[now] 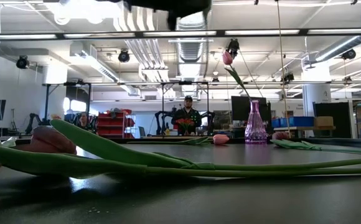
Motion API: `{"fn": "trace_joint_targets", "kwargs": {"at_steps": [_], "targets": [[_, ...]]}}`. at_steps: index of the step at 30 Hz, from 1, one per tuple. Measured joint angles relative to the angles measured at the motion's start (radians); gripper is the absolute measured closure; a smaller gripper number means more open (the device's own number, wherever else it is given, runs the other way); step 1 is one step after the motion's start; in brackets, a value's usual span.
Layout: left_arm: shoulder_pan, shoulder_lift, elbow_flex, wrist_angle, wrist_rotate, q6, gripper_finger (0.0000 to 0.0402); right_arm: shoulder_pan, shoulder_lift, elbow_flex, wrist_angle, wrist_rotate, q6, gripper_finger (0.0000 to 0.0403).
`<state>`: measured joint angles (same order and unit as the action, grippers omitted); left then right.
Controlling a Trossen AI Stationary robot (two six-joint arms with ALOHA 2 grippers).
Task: Sort flowers into vase by color
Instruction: Put the middle left pink tulip into the transparent pink vase
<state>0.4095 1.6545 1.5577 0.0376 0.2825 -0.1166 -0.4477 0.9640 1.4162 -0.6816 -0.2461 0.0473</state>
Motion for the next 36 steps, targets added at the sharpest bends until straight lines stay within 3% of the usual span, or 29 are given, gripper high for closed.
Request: {"fn": "trace_joint_targets", "kwargs": {"at_steps": [6,16,20,24,31,36], "targets": [[0.001,0.193,0.312,-0.016,0.146,0.043,0.0400,0.000,0.043,0.000,0.053,0.007,0.032,0.0291],[0.003,0.431,0.802,-0.281,0.265,0.116,0.0400,0.000,0.062,0.000,0.167,0.118,0.033,0.0231],[0.006,0.419,0.723,-0.154,0.297,0.065,0.0400,0.000,0.066,0.000,0.195,0.126,0.068,0.0235],[0.006,0.412,0.708,-0.158,0.299,0.051,0.0400,0.000,0.080,0.000,0.201,0.188,0.084,0.0258],[0.004,0.409,0.708,-0.143,0.299,0.034,0.0398,0.000,0.112,0.000,0.197,0.186,0.082,0.0332],[0.009,0.402,0.719,-0.191,0.279,0.015,0.0373,0.000,0.097,0.004,0.187,0.195,0.048,0.0385]]}}
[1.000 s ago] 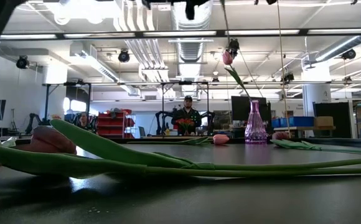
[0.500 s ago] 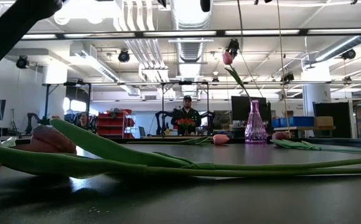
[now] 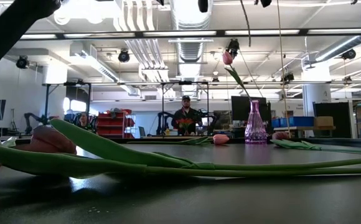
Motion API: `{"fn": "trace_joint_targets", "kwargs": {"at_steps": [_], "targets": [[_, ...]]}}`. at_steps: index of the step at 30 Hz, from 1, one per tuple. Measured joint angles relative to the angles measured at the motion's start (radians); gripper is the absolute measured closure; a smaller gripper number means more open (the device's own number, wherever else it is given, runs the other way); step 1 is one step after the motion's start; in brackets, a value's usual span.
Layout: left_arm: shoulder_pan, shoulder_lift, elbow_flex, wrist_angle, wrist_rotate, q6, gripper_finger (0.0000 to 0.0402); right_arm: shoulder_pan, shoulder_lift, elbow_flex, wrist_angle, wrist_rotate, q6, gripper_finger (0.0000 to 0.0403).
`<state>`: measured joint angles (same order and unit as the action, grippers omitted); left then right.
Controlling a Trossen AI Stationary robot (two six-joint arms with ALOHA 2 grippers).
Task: Sort flowers into vase by color
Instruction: Put the middle left pink tulip into the transparent pink vase
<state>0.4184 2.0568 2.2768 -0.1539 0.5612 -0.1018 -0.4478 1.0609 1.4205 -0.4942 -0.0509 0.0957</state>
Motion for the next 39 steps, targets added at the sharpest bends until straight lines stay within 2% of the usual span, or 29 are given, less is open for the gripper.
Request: {"fn": "trace_joint_targets", "kwargs": {"at_steps": [3,9,11,14,18,23,30,39], "targets": [[0.001,-0.010,0.000,-0.058,-0.030,0.032,0.0345,-0.005,-0.034,0.019,-0.014,0.006,-0.030,0.0387],[0.003,-0.012,-0.018,-0.179,-0.057,0.090,0.0285,-0.044,-0.138,0.018,-0.086,0.165,-0.114,0.0389],[0.001,-0.012,-0.041,-0.190,-0.057,0.104,0.0271,-0.071,-0.158,0.003,-0.089,0.185,-0.144,0.0389],[-0.005,-0.013,-0.102,-0.177,-0.057,0.108,0.0264,-0.122,-0.162,-0.037,-0.051,0.185,-0.185,0.0390],[-0.010,-0.039,-0.207,-0.102,-0.072,0.096,0.0274,-0.201,-0.131,-0.119,0.053,0.160,-0.251,0.0390],[-0.014,-0.147,-0.425,0.064,-0.176,0.078,0.0294,-0.346,-0.073,-0.203,0.194,0.003,-0.262,0.0390],[-0.016,-0.384,-0.802,0.257,-0.314,0.022,0.0317,-0.467,0.008,-0.254,0.317,-0.102,-0.290,0.0390],[-0.030,-0.719,-1.160,0.294,-0.537,-0.039,0.0326,-0.488,0.077,-0.283,0.426,-0.110,-0.325,0.0390]]}}
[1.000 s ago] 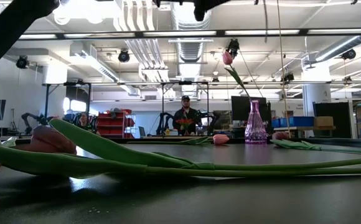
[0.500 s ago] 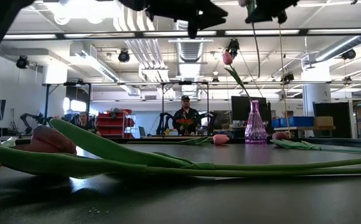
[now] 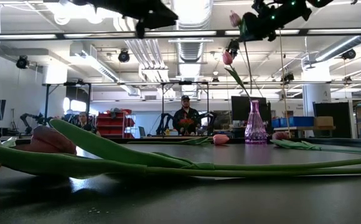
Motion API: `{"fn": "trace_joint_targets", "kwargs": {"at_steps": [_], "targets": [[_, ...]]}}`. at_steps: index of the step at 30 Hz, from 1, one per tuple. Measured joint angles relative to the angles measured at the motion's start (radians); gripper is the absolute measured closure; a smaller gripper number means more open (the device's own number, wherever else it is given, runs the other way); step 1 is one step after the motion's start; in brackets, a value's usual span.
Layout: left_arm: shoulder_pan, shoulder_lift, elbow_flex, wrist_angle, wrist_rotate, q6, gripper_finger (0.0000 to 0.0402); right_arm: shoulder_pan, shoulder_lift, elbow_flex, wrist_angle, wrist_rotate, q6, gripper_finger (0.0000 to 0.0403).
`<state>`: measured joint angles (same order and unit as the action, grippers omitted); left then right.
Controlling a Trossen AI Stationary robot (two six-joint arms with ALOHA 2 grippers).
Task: Sort flowers into vase by color
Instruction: Put the middle left pink tulip into the transparent pink vase
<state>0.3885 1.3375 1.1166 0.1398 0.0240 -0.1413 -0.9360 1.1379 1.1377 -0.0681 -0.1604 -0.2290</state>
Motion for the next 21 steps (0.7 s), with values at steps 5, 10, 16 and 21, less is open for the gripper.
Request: {"fn": "trace_joint_targets", "kwargs": {"at_steps": [5,10,16,21], "targets": [[-0.007,-0.145,-0.123,-0.008,-0.084,-0.038,0.0327,-0.002,0.038,-0.006,0.005,0.007,-0.028,0.0390],[-0.013,-0.238,-0.189,-0.004,-0.124,-0.060,0.0327,0.000,0.060,-0.011,0.024,0.004,-0.035,0.0390],[-0.020,-0.270,-0.203,-0.021,-0.148,-0.060,0.0326,0.000,0.065,-0.033,0.027,0.027,-0.048,0.0390],[-0.022,-0.253,-0.202,-0.026,-0.149,-0.060,0.0326,-0.001,0.065,-0.043,0.024,0.135,-0.049,0.0388]]}}
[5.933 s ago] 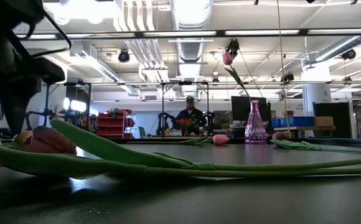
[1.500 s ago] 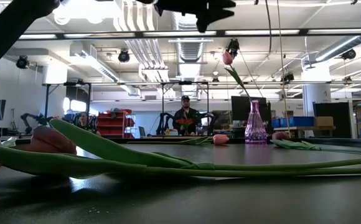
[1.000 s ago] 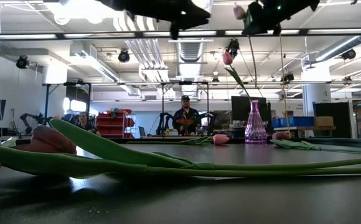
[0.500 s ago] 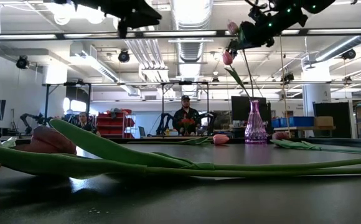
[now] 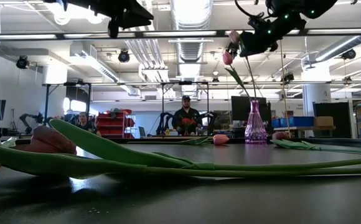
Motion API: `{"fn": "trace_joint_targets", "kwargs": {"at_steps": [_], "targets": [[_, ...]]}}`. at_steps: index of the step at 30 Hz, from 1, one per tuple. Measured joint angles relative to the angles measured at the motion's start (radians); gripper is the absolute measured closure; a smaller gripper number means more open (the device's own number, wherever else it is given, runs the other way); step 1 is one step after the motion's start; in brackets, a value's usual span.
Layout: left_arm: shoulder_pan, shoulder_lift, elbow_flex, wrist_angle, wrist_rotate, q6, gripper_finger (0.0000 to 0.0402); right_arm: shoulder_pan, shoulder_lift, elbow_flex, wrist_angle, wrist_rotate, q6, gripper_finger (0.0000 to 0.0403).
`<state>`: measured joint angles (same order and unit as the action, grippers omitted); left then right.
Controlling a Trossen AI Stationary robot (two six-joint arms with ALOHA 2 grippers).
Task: Sort flowers into vase by color
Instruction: Put the middle left pink tulip into the transparent pink vase
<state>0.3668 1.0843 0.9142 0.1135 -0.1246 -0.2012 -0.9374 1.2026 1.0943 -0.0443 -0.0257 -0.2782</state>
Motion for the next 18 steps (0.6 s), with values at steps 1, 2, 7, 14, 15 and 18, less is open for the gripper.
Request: {"fn": "trace_joint_targets", "kwargs": {"at_steps": [1,2,7,14,15,18], "targets": [[-0.001,0.004,0.001,0.000,0.000,0.000,0.0326,-0.001,0.000,0.000,-0.001,0.002,-0.003,0.0384],[-0.002,0.009,0.001,0.000,0.000,0.000,0.0326,0.000,0.000,-0.001,-0.001,0.002,-0.004,0.0380],[-0.012,0.023,0.001,0.000,0.000,0.000,0.0326,0.001,0.003,-0.003,-0.008,0.001,0.004,0.0350],[-0.023,0.028,0.002,-0.002,0.002,0.000,0.0326,0.001,0.009,-0.004,-0.029,0.001,0.020,0.0296],[-0.026,0.028,0.002,-0.003,0.005,0.000,0.0326,0.001,0.009,-0.004,-0.038,0.001,0.028,0.0288],[-0.026,0.028,0.002,-0.010,0.043,0.000,0.0326,0.001,0.004,-0.004,-0.077,0.002,0.056,0.0265]]}}
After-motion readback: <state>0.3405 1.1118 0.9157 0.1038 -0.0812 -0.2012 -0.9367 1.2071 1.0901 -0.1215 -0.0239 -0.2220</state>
